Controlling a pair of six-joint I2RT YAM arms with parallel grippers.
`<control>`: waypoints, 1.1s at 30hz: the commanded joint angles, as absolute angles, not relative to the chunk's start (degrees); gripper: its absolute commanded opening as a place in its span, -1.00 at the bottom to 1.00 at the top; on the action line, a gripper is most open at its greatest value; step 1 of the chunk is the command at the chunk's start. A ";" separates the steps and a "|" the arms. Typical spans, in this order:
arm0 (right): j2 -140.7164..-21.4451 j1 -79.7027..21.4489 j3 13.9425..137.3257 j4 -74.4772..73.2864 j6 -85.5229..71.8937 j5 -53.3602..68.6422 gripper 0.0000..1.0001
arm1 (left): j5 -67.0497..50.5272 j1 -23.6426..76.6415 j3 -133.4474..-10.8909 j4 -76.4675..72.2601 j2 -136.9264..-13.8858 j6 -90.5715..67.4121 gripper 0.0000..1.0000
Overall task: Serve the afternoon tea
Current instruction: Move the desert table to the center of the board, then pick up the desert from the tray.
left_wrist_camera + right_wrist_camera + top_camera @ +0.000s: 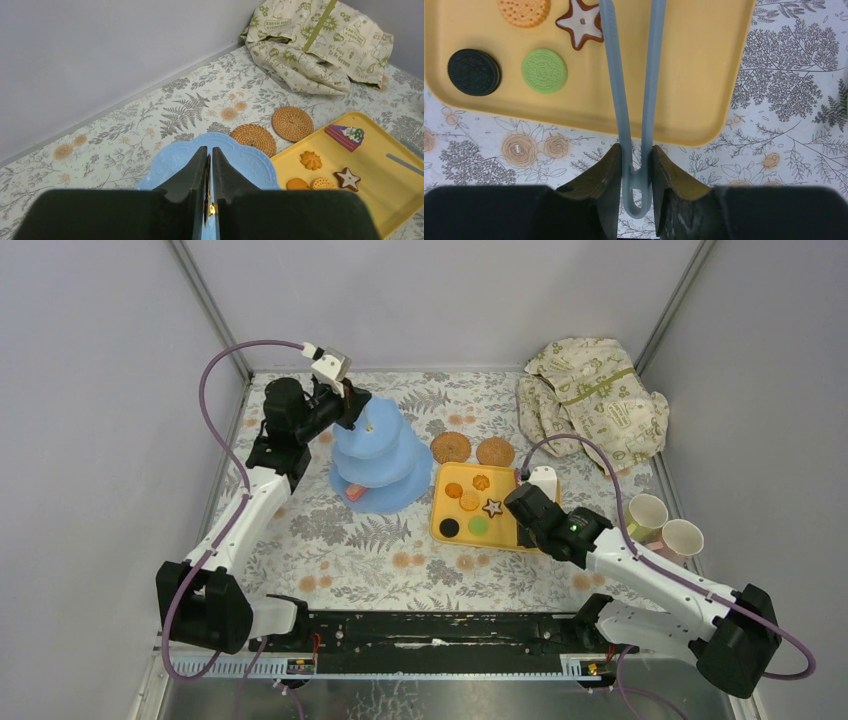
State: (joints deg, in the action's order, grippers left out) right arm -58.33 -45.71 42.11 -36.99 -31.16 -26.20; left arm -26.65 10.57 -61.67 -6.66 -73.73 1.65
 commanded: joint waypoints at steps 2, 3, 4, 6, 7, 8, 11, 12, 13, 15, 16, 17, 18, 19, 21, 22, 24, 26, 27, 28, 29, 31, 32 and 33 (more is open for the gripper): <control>-59.55 -43.00 41.63 -35.77 -31.52 -23.63 -0.66 | -25.60 10.99 -62.56 -12.05 -72.39 1.44 -0.53; -59.79 -42.63 41.50 -35.56 -31.46 -23.30 -0.66 | -25.13 10.98 -62.19 -12.36 -72.26 1.15 -0.45; -60.04 -42.32 41.37 -35.37 -31.40 -23.04 -0.67 | -24.61 10.98 -61.91 -12.72 -72.16 0.93 -0.38; -60.39 -41.77 41.16 -34.88 -31.29 -22.43 -0.66 | -23.72 11.00 -61.63 -12.99 -72.16 0.52 -0.28; -60.57 -41.61 41.08 -34.87 -31.21 -22.29 -0.66 | -23.21 10.99 -61.61 -13.06 -72.17 0.26 -0.25; -60.80 -41.36 41.09 -34.74 -31.11 -22.13 -0.66 | -22.66 10.99 -61.61 -13.08 -72.28 0.08 -0.23; -61.08 -41.06 41.02 -34.54 -31.07 -21.96 -0.65 | -20.83 10.99 -61.55 -13.09 -72.18 -0.75 -0.18; -61.16 -40.93 41.04 -34.56 -31.04 -21.95 -0.65 | -19.96 10.98 -61.48 -13.28 -72.05 -1.13 -0.16; -61.26 -40.81 41.04 -34.54 -31.03 -21.89 -0.65 | -18.99 10.98 -61.40 -13.38 -71.85 -1.59 -0.15; -61.34 -40.49 41.04 -34.54 -31.00 -21.77 -0.65 | -16.30 10.98 -61.14 -13.98 -71.41 -2.66 -0.11; -61.46 -40.37 41.04 -34.57 -31.07 -21.83 -0.64 | -14.89 10.99 -60.90 -14.31 -70.95 -3.41 -0.10; -61.59 -40.22 40.98 -34.48 -31.03 -21.69 -0.64 | -13.50 10.99 -60.59 -14.89 -70.58 -4.29 -0.06; -61.80 -40.11 40.96 -34.48 -31.03 -21.67 -0.64 | -12.10 10.99 -60.02 -15.53 -70.05 -5.03 -0.01; -62.06 -40.00 40.96 -34.47 -30.96 -21.61 -0.64 | -10.19 11.01 -59.58 -15.89 -69.37 -5.74 0.02; -62.58 -39.83 40.88 -34.36 -30.99 -21.47 -0.64 | -7.53 11.01 -58.91 -16.56 -68.50 -7.32 0.11; -62.84 -39.79 40.79 -34.22 -31.10 -21.51 -0.63 | -6.08 10.99 -58.54 -16.76 -68.01 -8.09 0.14; -63.48 -39.68 40.70 -34.07 -31.23 -21.59 -0.63 | -4.11 10.98 -58.13 -16.84 -67.24 -10.04 0.18; -63.98 -39.53 40.69 -34.06 -31.53 -21.64 -0.62 | -2.05 10.99 -58.17 -16.24 -66.50 -12.06 0.20; -64.33 -39.41 40.74 -33.98 -31.65 -21.70 -0.61 | -1.06 10.96 -58.18 -15.77 -65.96 -13.10 0.21; -64.64 -39.27 40.78 -33.93 -31.76 -21.78 -0.61 | -0.28 10.97 -58.16 -15.42 -65.53 -14.12 0.21; -65.01 -39.21 40.86 -34.07 -31.90 -21.86 -0.61 | 0.33 10.98 -57.99 -15.12 -64.83 -15.14 0.22; -65.66 -39.07 41.04 -34.35 -32.30 -22.19 -0.60 | 0.97 10.98 -57.39 -15.00 -63.45 -17.07 0.23; -65.84 -38.92 41.04 -34.43 -32.48 -22.31 -0.60 | 1.22 11.05 -57.13 -14.88 -62.73 -17.91 0.24; -66.10 -38.89 40.92 -34.37 -32.73 -22.28 -0.59 | 1.50 11.07 -56.93 -14.69 -62.08 -18.99 0.25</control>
State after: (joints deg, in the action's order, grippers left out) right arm -65.45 -39.62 40.84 -35.22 -31.57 -21.76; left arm -2.24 10.59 -57.98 -11.99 -64.93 -13.65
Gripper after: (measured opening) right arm 0.316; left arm 0.618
